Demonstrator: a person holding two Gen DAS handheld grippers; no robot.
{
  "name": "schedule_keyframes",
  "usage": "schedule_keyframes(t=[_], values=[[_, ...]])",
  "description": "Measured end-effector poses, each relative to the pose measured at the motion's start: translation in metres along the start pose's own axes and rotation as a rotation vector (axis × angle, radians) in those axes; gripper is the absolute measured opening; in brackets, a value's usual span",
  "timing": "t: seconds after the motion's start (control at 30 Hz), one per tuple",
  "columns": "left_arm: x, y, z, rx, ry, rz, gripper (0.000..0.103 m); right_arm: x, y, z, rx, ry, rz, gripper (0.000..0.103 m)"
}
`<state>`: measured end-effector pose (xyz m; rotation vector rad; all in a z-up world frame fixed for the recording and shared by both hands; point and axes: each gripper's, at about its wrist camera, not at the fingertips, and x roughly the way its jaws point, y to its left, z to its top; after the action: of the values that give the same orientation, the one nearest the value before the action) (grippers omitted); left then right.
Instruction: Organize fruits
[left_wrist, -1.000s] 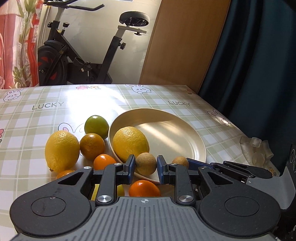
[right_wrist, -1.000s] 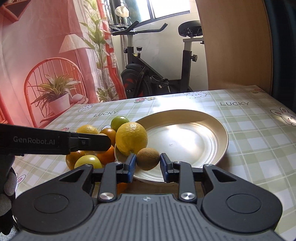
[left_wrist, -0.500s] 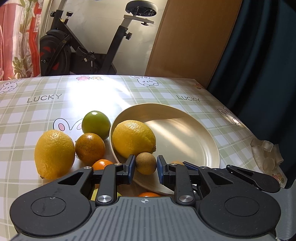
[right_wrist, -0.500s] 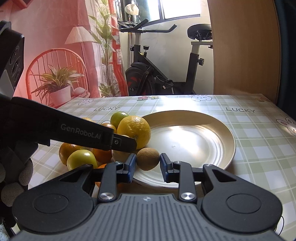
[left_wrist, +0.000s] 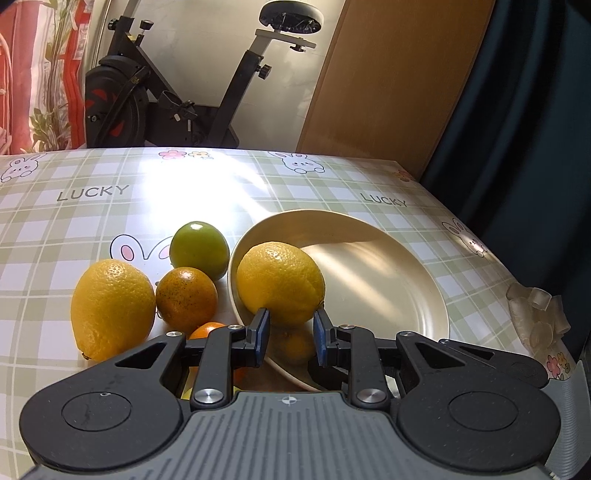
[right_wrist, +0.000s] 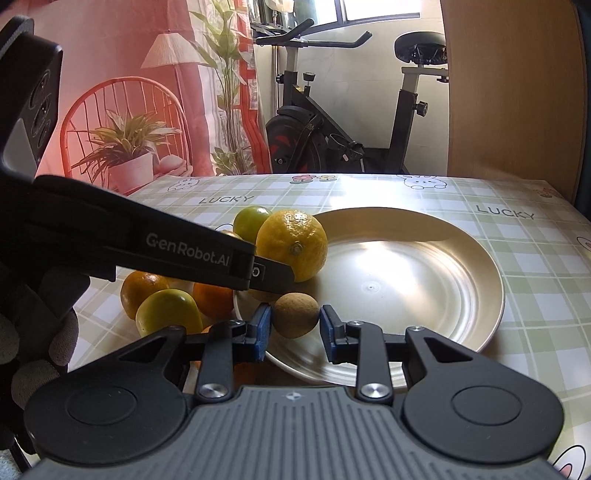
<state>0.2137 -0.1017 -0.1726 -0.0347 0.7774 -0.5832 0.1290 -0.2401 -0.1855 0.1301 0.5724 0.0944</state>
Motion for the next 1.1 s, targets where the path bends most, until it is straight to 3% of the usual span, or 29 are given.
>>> schedule_keyframes(t=[0.27, 0.47, 1.0, 1.1], values=[[-0.034, 0.002, -0.002, -0.032, -0.096, 0.005, 0.028, -0.005, -0.002, 0.000, 0.019, -0.010, 0.009, 0.033], [-0.066, 0.009, -0.020, -0.058, -0.148, 0.052, 0.028, -0.015, -0.004, -0.003, 0.030, -0.061, 0.015, 0.035], [-0.089, 0.024, -0.039, -0.097, -0.145, 0.097, 0.029, -0.034, 0.010, -0.009, -0.034, -0.110, 0.035, 0.035], [-0.091, 0.028, -0.040, -0.112, -0.143, 0.104, 0.039, -0.037, 0.019, -0.008, -0.057, -0.109, 0.048, 0.035]])
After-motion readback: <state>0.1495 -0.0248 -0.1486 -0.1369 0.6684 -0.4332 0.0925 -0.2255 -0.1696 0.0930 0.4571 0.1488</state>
